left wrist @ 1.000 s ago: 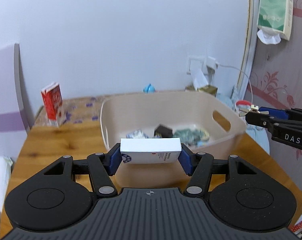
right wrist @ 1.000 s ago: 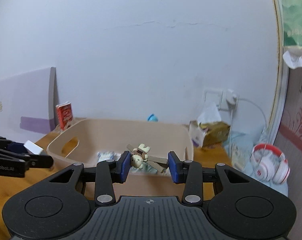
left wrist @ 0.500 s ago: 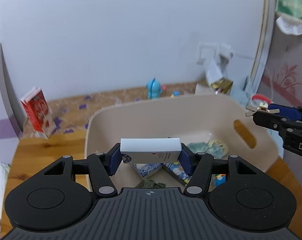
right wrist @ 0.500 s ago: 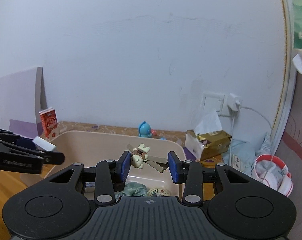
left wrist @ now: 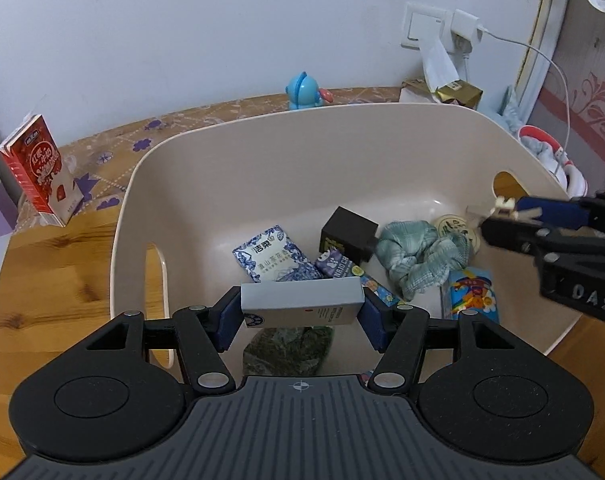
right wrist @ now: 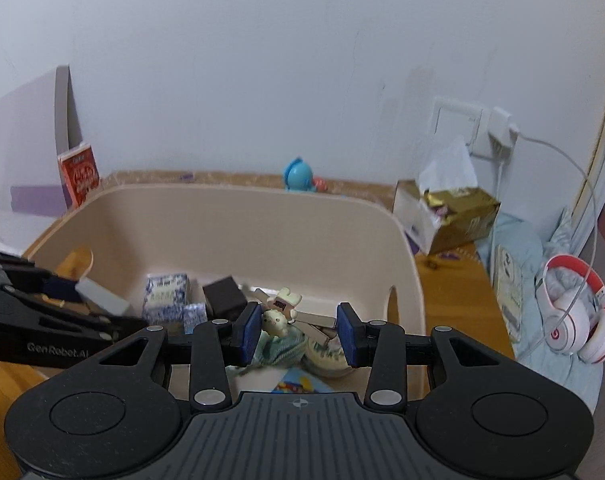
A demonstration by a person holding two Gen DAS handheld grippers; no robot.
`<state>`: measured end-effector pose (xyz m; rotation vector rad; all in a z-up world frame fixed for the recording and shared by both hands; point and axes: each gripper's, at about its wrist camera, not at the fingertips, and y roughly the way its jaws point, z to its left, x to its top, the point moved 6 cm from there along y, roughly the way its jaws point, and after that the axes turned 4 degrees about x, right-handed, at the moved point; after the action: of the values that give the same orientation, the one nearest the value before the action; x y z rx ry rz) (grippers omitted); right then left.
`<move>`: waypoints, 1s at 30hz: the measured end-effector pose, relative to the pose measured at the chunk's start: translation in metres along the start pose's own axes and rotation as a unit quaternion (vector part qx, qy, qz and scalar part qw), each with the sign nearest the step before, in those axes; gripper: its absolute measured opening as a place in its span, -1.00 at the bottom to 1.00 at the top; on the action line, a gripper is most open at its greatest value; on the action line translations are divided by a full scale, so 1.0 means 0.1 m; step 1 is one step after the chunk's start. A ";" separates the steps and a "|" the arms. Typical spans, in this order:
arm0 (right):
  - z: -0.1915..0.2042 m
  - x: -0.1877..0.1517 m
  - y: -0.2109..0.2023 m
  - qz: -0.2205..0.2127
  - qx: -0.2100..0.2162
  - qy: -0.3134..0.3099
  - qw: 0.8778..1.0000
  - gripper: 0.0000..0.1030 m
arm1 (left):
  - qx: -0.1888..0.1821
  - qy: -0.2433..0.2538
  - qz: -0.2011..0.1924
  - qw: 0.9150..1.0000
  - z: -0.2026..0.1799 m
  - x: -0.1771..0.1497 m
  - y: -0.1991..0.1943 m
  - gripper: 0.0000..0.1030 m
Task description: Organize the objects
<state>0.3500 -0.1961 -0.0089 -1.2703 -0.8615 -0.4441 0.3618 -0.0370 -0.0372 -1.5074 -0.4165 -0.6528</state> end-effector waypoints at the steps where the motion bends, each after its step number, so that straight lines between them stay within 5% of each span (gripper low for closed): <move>1: 0.00 -0.01 0.02 0.007 0.002 0.001 1.000 -0.22 | -0.003 -0.002 0.001 1.000 0.00 0.00 -0.01 0.26; 3: 0.00 -0.02 0.04 0.017 0.004 0.003 1.000 -0.21 | -0.010 0.000 0.000 1.000 -0.02 0.00 -0.04 0.35; 7: -0.02 -0.01 -0.03 0.014 0.006 0.009 1.000 0.18 | 0.000 0.001 -0.019 1.000 -0.06 0.02 -0.16 0.73; 20: -0.08 0.05 -0.59 -0.031 0.005 0.031 0.999 0.91 | 0.016 -0.019 -0.047 0.999 -0.01 -0.07 -0.52 0.74; 30: -0.03 -0.10 -0.96 -0.055 -0.003 0.028 0.998 1.00 | 0.026 -0.018 -0.081 0.996 -0.03 -0.32 -0.98 0.76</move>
<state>0.2754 -0.2266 0.0452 -1.2150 -0.8855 -0.5673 0.2752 -0.0306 0.0190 -1.4471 -0.5832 -0.7378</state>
